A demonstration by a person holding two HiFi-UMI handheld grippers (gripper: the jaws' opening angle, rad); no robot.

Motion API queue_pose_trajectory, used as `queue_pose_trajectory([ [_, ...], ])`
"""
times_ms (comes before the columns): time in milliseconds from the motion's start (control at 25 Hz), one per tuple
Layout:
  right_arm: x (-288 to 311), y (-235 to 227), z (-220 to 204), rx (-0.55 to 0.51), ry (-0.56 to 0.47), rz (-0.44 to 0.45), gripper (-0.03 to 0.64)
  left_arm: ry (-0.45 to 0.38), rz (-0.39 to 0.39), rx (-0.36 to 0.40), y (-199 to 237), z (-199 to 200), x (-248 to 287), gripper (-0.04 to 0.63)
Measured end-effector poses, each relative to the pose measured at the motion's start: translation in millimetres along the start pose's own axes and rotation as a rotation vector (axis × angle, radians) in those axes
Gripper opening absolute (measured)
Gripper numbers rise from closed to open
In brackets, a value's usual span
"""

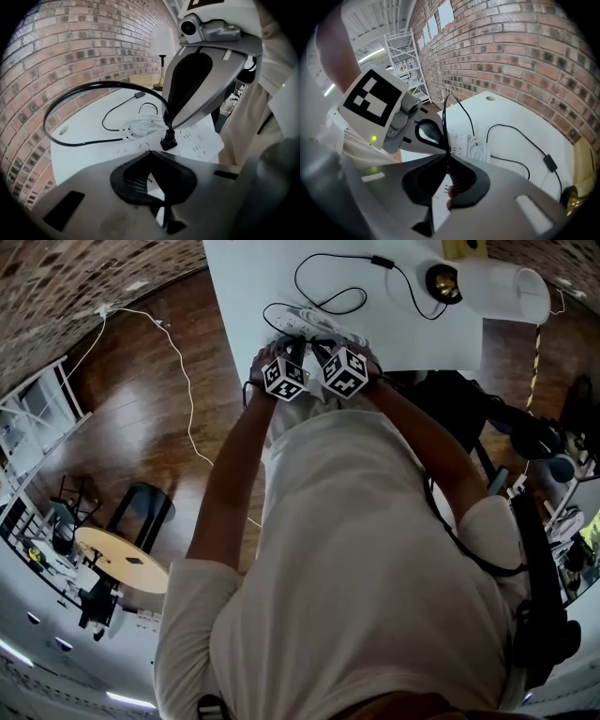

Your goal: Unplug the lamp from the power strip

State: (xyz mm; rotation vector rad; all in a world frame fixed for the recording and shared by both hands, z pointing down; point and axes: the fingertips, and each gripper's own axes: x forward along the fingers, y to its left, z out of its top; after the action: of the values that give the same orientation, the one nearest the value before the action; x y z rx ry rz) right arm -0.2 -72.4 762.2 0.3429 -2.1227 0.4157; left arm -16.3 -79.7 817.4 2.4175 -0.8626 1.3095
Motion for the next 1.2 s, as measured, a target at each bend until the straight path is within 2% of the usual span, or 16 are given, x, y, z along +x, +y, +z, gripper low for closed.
queue_pose_trajectory([
  [360, -0.7, 2.0, -0.3, -0.020, 0.022, -0.016, 0.012, 0.061, 0.039, 0.039, -2.2, -0.4, 0.6, -0.009],
  [1200, -0.4, 4.0, 3.2, -0.015, 0.051, -0.009, 0.011, 0.095, 0.076, 0.073, 0.7, 2.0, -1.3, -0.009],
])
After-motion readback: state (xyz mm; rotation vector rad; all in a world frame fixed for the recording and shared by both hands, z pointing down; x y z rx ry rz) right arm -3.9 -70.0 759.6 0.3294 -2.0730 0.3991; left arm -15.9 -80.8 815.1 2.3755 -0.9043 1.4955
